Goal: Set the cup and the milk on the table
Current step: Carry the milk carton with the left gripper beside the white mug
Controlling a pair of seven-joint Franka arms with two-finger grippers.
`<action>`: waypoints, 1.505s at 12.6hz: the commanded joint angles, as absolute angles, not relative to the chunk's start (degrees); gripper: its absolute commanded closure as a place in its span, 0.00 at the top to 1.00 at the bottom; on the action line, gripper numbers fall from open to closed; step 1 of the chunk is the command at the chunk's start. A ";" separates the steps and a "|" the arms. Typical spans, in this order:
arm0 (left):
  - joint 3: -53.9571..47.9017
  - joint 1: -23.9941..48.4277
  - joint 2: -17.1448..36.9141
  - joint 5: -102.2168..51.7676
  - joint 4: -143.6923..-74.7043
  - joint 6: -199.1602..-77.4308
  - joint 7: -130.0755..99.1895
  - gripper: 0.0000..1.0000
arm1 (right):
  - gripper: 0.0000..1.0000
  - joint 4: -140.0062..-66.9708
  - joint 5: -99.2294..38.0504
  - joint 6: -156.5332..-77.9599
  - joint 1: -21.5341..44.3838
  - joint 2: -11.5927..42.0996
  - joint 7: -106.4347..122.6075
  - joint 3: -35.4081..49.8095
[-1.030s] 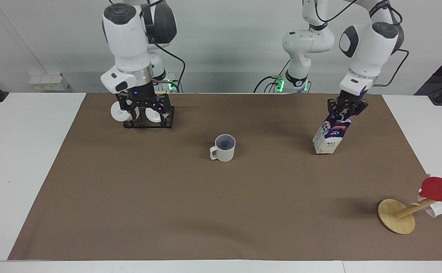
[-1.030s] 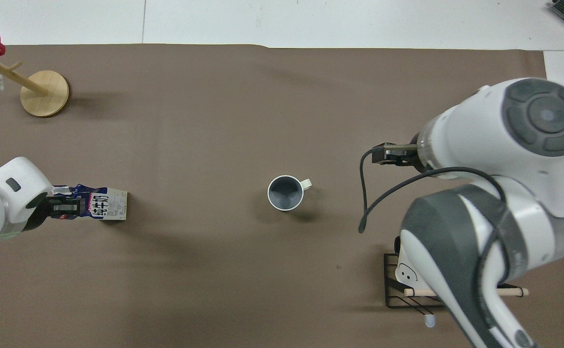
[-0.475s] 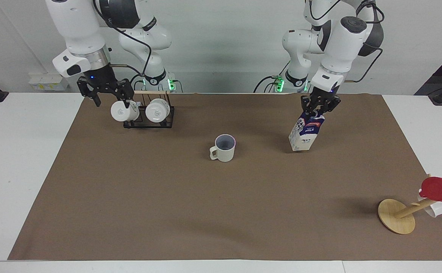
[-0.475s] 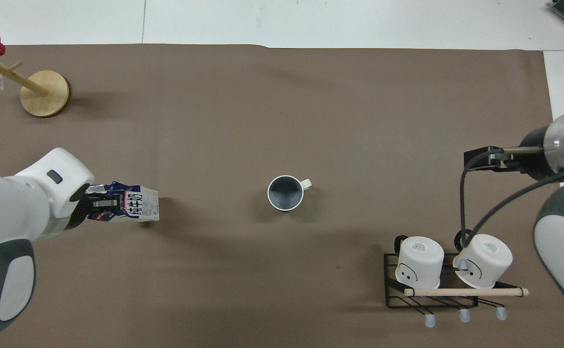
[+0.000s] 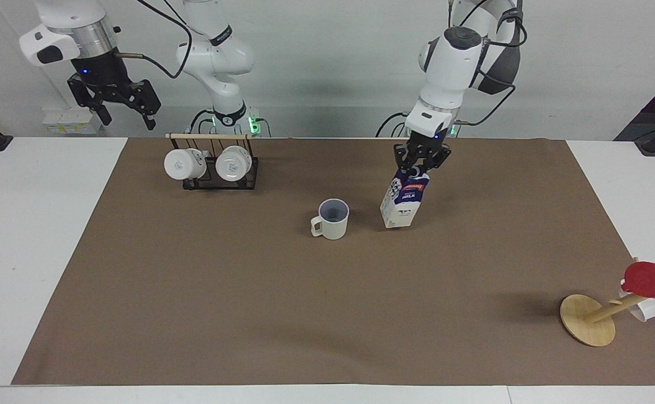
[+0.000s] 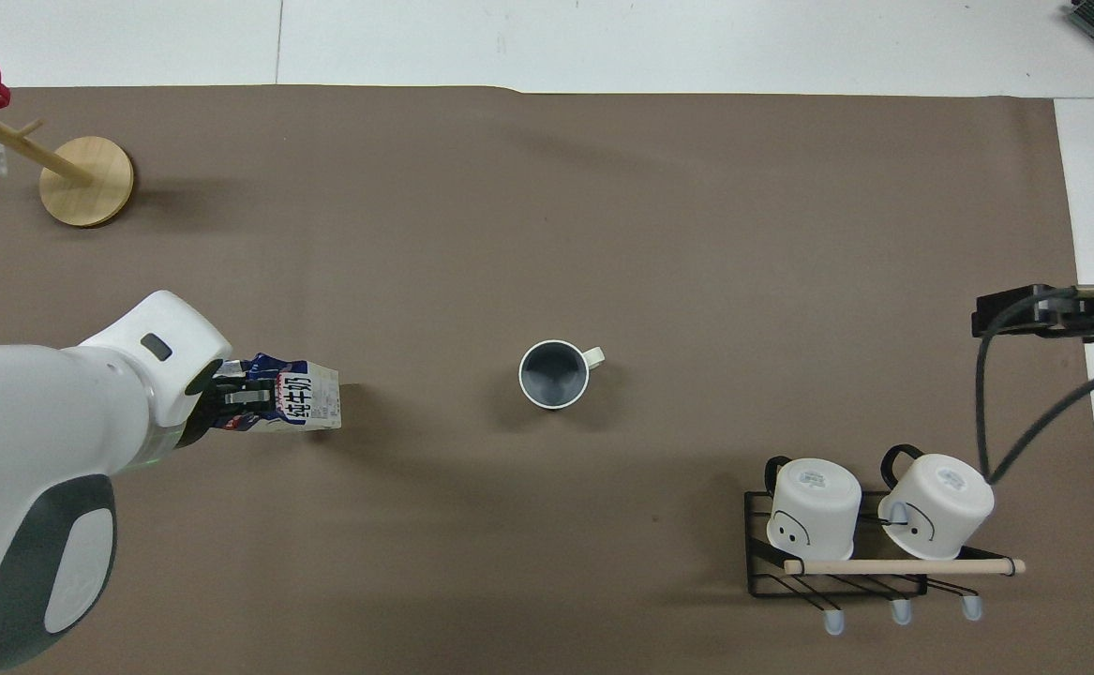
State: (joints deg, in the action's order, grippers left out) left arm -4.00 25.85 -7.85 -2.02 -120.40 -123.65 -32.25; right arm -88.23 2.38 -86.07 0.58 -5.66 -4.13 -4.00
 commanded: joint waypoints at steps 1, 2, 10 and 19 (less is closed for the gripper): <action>-3.08 27.77 -4.92 -2.02 -117.60 -124.10 -33.05 0.29 | 1.00 -88.85 1.14 -84.82 0.17 -6.41 -2.81 -3.17; -3.08 28.47 -4.92 -1.85 -117.60 -124.10 -33.13 0.29 | 1.00 -89.47 1.14 -84.90 0.26 -6.76 -2.73 -3.08; -3.08 32.96 -1.41 4.57 -118.04 -125.60 -42.27 0.34 | 1.00 -92.10 -0.34 -84.90 1.76 -7.55 -0.17 -2.90; -2.37 32.17 -4.57 3.96 -108.84 -108.94 -40.79 1.00 | 1.00 -93.52 -0.09 -85.52 1.76 -8.44 -0.44 -2.90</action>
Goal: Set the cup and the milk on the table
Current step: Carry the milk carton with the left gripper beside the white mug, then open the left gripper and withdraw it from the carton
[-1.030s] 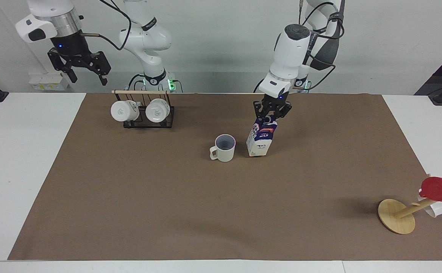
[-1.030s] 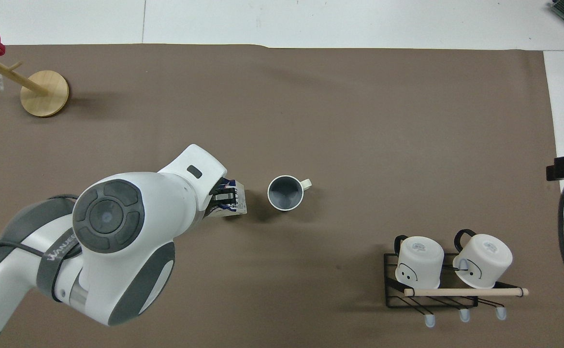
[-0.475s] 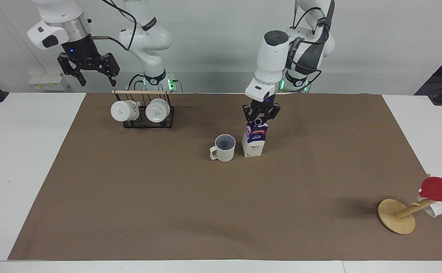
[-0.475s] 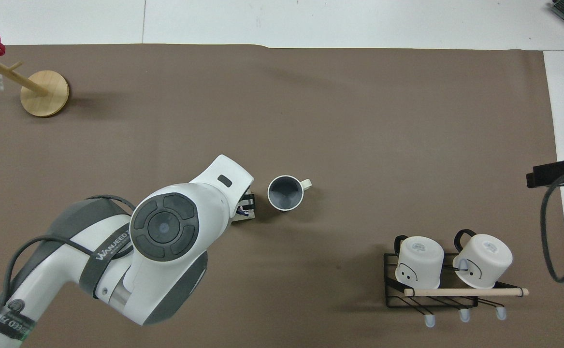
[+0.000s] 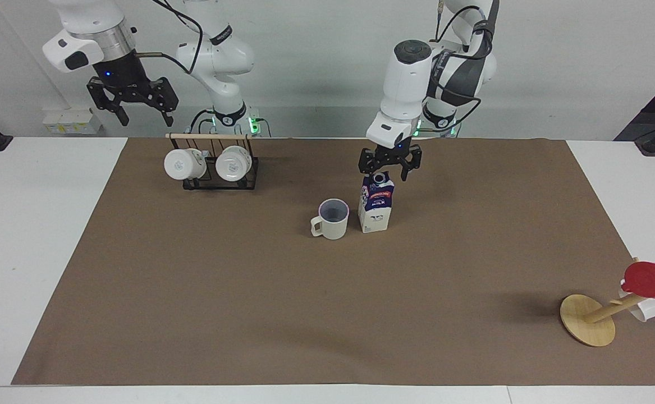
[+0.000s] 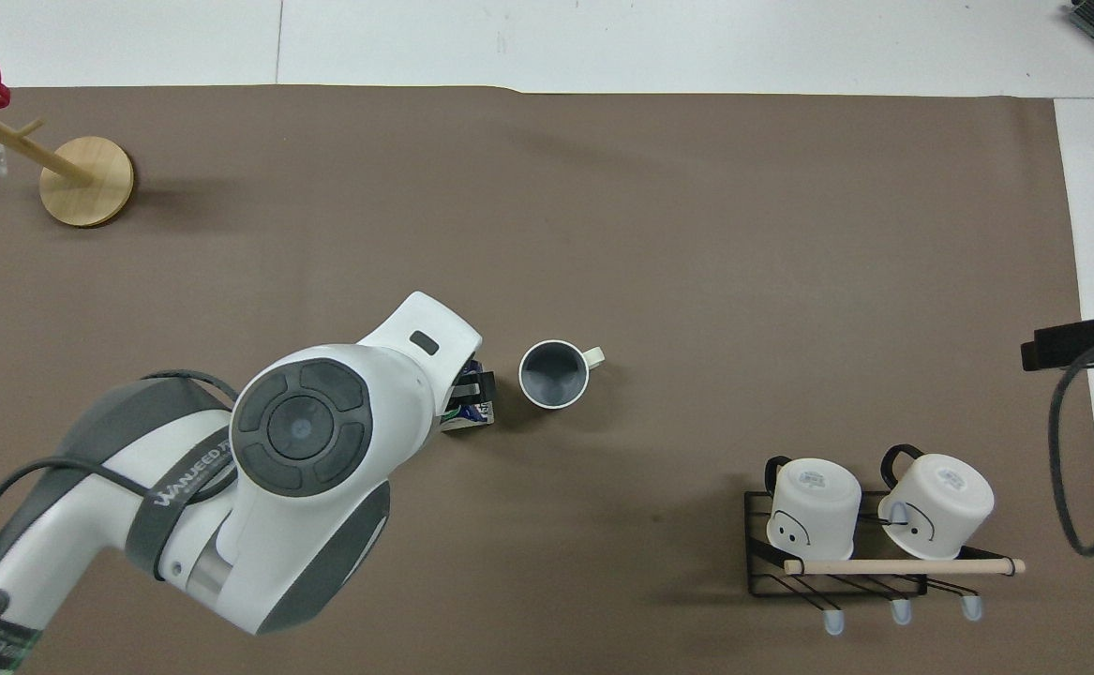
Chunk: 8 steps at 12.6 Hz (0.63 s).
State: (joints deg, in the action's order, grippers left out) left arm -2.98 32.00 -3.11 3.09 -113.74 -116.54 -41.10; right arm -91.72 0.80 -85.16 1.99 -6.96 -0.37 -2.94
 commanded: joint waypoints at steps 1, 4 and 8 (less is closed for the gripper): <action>-2.29 32.08 -4.74 3.96 -106.89 -105.59 -40.09 1.00 | 1.00 -93.52 -0.09 -85.43 1.67 -8.44 -0.44 -2.90; -0.98 30.16 -9.47 3.96 -105.56 -98.02 -31.68 1.00 | 1.00 -93.78 -0.09 -85.43 1.67 -8.61 -0.44 -2.90; -0.53 18.93 -14.32 3.52 -103.46 -89.93 -12.00 1.00 | 1.00 -93.78 -0.09 -85.43 1.67 -8.70 -0.70 -2.90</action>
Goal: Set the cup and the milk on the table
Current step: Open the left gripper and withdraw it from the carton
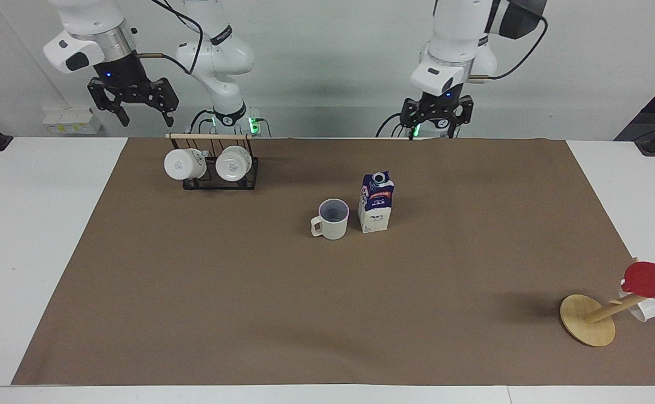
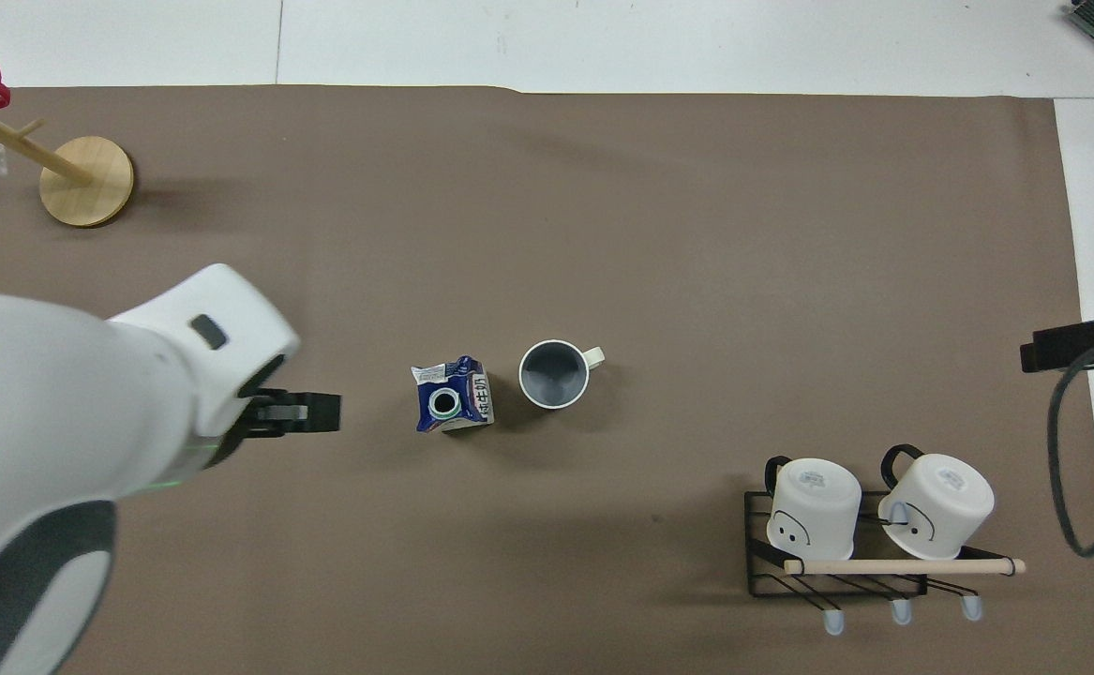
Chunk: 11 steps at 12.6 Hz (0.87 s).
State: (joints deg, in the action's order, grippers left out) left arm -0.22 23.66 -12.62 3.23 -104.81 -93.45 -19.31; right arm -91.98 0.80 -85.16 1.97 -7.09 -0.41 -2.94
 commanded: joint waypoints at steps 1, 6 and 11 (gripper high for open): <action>-0.53 15.59 -14.07 3.52 -100.92 -87.30 -7.69 1.00 | 1.00 -93.78 0.09 -85.43 1.67 -8.61 -1.05 -2.90; -0.09 9.23 -13.01 2.99 -96.34 -85.78 0.44 1.00 | 1.00 -93.87 0.53 -85.43 1.67 -8.70 -1.14 -2.90; 3.77 9.23 -6.96 0.79 -88.69 -81.83 0.35 1.00 | 1.00 -93.87 0.53 -85.25 1.67 -8.70 -1.23 -2.90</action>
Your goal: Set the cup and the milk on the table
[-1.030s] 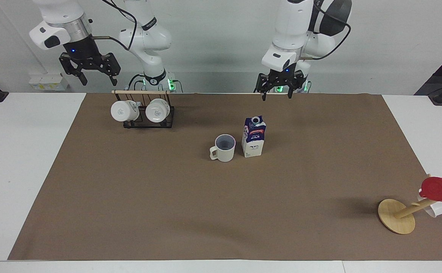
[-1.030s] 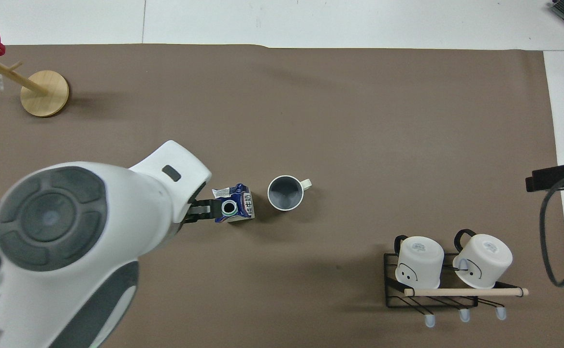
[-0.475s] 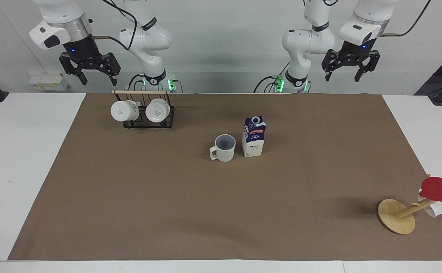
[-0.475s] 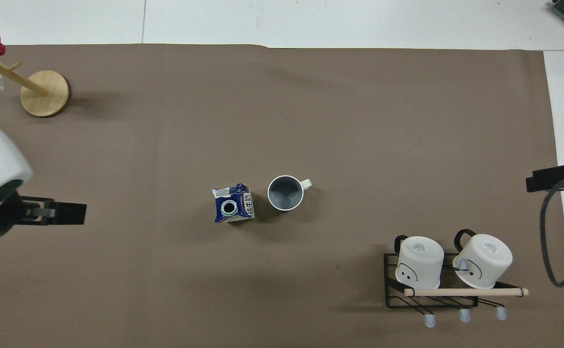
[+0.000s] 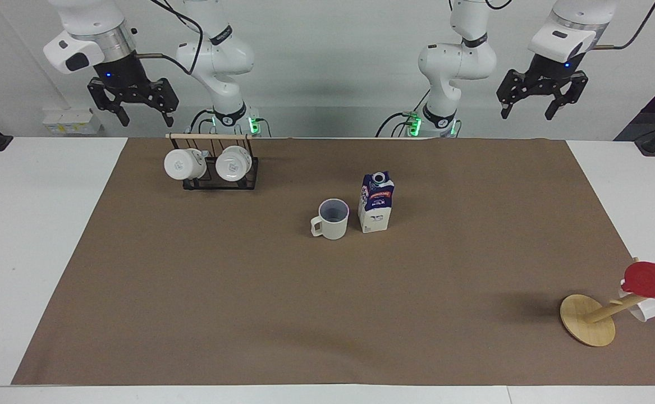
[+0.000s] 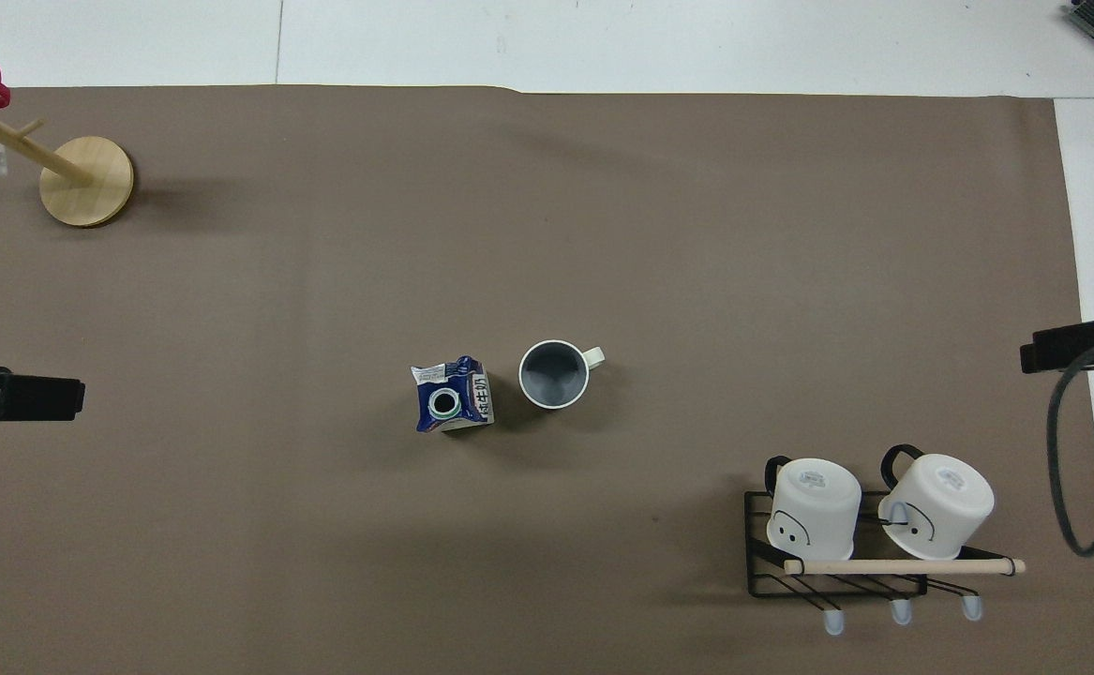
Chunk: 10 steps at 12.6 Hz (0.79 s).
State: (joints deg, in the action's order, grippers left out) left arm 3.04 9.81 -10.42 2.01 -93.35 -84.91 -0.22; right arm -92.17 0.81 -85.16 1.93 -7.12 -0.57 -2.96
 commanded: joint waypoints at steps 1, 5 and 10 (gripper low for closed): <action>3.87 9.14 -5.46 0.79 -86.51 -80.78 0.35 1.00 | 1.00 -93.69 0.53 -85.43 1.58 -8.44 -1.32 -2.90; 3.95 7.82 -3.16 0.79 -83.32 -79.01 0.44 1.00 | 1.00 -89.65 0.62 -84.37 0.97 -5.63 -1.76 -2.90; 3.96 7.82 -3.43 0.88 -83.32 -79.19 0.44 1.00 | 1.00 -90.44 0.53 -84.99 0.97 -5.98 -1.85 -3.08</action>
